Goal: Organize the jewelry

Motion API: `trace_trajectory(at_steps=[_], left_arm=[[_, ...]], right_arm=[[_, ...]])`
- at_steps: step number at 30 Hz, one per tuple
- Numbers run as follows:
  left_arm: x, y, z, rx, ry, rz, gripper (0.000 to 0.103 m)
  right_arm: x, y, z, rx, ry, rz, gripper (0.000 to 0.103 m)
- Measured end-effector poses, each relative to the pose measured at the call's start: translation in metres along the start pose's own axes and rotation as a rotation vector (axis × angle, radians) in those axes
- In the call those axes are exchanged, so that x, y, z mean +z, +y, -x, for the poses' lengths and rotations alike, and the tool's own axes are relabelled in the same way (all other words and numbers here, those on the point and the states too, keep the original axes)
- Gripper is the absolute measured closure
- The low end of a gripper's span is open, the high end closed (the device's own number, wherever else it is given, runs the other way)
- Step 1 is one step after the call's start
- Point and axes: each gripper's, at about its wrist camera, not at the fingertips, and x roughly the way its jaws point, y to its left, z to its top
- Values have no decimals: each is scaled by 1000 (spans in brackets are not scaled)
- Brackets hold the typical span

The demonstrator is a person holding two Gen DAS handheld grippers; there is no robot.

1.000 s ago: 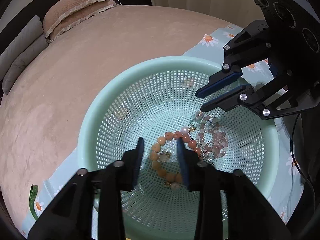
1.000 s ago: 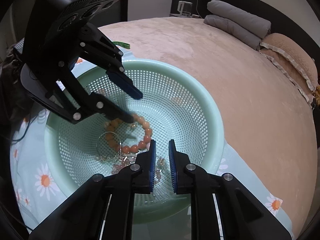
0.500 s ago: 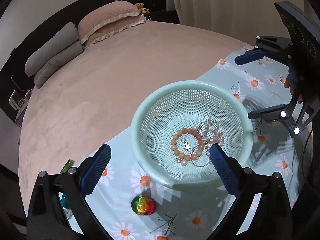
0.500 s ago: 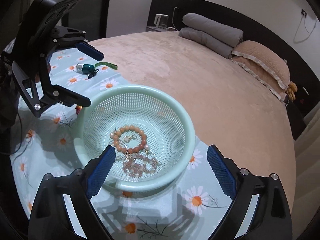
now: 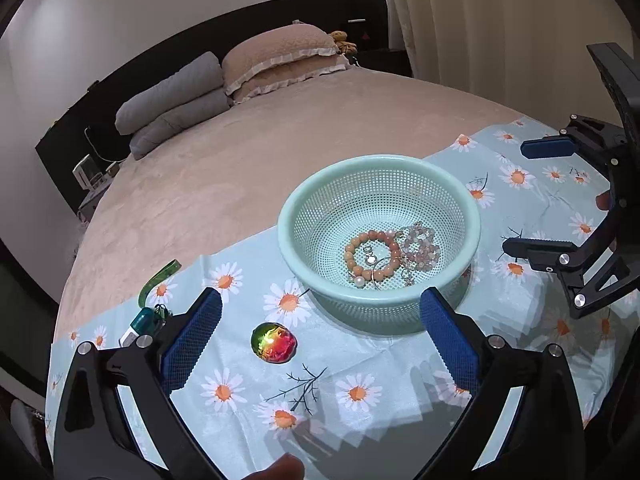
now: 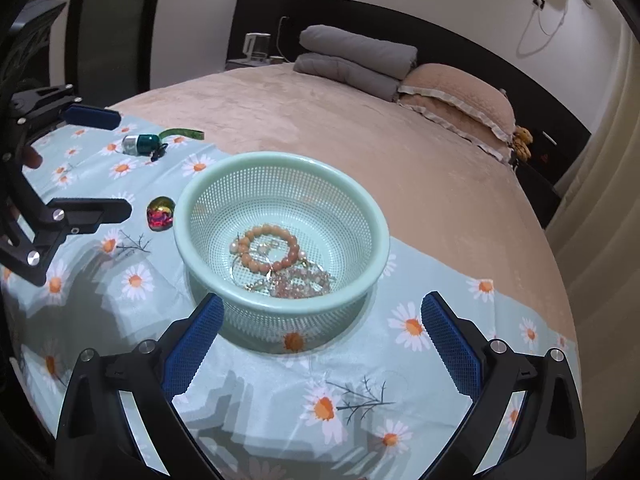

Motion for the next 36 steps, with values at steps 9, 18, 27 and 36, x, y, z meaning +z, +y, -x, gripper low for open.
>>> trace_trajectory(at_steps=[9, 18, 27, 36], left_arm=[[-15, -4, 4, 43, -7, 122, 6], [-30, 20, -9, 66, 33, 270, 6], [-39, 18, -14, 46, 23, 280, 6], [-41, 11, -13, 96, 2, 226, 6]], right_arm=[[-17, 4, 8, -109, 1, -275, 8], [-34, 14, -8, -178, 76, -400, 8], [-39, 26, -24, -193, 115, -396, 8], [-46, 4, -22, -150, 90, -501, 8]])
